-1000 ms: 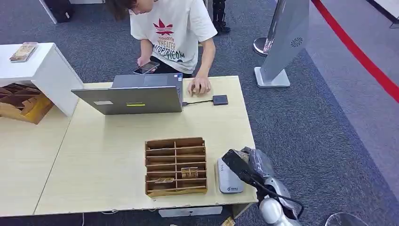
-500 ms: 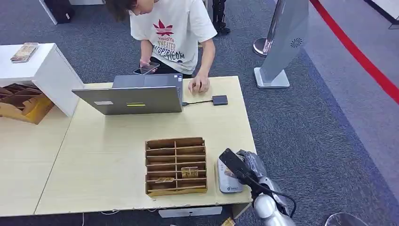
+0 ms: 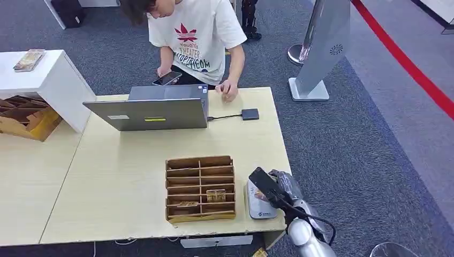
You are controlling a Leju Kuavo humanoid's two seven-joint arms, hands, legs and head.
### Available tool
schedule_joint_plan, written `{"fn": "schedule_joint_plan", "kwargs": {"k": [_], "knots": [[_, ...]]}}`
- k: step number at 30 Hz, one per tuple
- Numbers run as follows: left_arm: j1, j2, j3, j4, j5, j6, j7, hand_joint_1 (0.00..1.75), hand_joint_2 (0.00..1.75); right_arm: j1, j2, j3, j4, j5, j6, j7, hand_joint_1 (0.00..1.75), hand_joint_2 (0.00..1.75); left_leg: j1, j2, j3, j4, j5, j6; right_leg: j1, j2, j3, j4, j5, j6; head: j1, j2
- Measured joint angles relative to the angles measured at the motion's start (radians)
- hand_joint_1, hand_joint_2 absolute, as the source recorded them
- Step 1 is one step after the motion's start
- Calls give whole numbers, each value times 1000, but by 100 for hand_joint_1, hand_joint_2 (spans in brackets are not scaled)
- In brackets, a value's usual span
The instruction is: Pass the card to the sensor for recognition and then transmit it.
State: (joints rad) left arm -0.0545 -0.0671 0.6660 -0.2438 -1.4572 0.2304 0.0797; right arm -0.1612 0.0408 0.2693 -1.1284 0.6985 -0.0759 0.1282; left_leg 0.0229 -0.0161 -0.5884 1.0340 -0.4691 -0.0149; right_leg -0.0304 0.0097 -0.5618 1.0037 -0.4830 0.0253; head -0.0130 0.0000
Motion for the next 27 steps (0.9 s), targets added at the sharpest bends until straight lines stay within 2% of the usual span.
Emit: {"fn": "schedule_joint_plan", "kwargs": {"k": [27], "knots": [[0,10,-61,0,-63,-2,-8,0,0,-23,0,0,25,-8,13,0,175,175,0,0,1,0,0,0,0,0,1,0,0,0,0,0]]}}
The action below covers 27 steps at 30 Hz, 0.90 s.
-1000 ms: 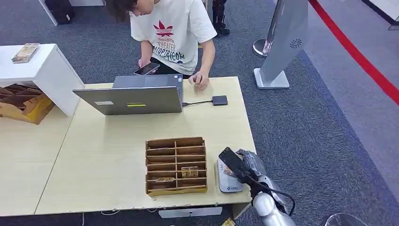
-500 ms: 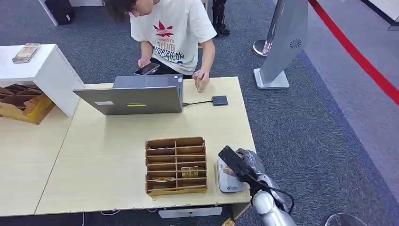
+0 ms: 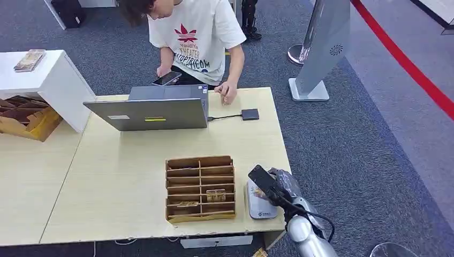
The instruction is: Pass the card to the sensor for recognition and then transmit it.
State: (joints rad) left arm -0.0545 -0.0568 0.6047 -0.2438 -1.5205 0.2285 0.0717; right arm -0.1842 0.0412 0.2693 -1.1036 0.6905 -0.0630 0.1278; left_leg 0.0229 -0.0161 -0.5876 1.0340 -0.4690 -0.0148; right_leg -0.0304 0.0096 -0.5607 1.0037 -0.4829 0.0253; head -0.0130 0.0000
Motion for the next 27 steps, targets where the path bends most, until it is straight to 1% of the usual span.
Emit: {"fn": "schedule_joint_plan", "kwargs": {"k": [27], "knots": [[0,8,-48,0,-45,-1,-11,0,0,-7,0,0,13,-13,2,0,175,175,0,0,1,0,0,0,0,0,0,0,0,0,0,0]]}}
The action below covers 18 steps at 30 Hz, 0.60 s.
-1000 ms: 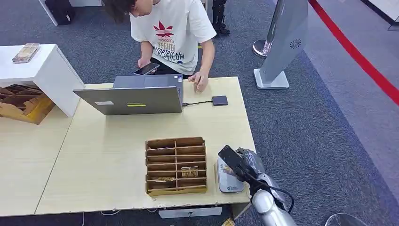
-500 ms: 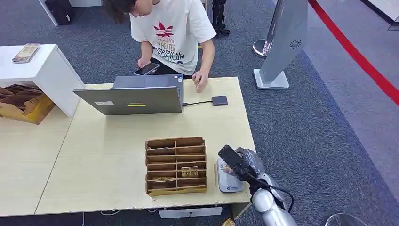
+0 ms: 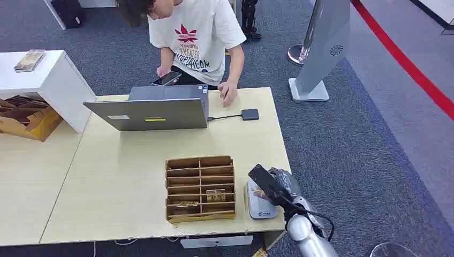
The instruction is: Pass the card to the sensor for recognition and then transmit it.
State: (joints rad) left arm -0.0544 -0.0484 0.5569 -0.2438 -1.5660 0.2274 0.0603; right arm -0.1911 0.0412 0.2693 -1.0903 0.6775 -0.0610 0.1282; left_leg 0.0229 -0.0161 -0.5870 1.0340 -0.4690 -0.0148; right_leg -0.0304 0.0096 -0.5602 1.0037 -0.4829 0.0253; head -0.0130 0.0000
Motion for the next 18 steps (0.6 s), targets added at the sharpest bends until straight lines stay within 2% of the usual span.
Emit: {"fn": "schedule_joint_plan", "kwargs": {"k": [18], "knots": [[1,9,-64,0,-2,0,-5,0,0,0,0,0,6,-9,-2,-3,175,175,0,0,0,0,0,0,0,0,0,0,0,0,0,0]]}}
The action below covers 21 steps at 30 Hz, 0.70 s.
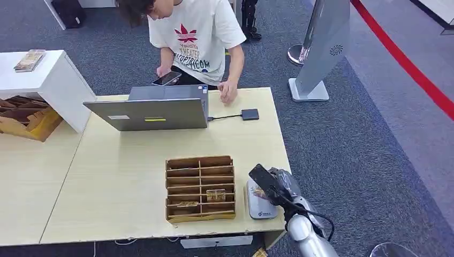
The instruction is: Pass the card to the sensor for recognition and then transmit it.
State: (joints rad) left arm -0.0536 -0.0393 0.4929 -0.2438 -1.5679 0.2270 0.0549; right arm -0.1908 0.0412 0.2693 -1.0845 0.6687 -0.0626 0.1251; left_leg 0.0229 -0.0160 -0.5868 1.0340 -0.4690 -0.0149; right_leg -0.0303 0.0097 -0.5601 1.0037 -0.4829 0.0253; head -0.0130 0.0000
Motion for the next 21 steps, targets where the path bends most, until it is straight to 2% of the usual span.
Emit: {"fn": "schedule_joint_plan", "kwargs": {"k": [21], "knots": [[2,7,-60,2,0,0,-3,0,0,0,0,0,4,-8,0,-3,175,175,0,0,0,0,0,0,0,0,0,0,0,0,0,0]]}}
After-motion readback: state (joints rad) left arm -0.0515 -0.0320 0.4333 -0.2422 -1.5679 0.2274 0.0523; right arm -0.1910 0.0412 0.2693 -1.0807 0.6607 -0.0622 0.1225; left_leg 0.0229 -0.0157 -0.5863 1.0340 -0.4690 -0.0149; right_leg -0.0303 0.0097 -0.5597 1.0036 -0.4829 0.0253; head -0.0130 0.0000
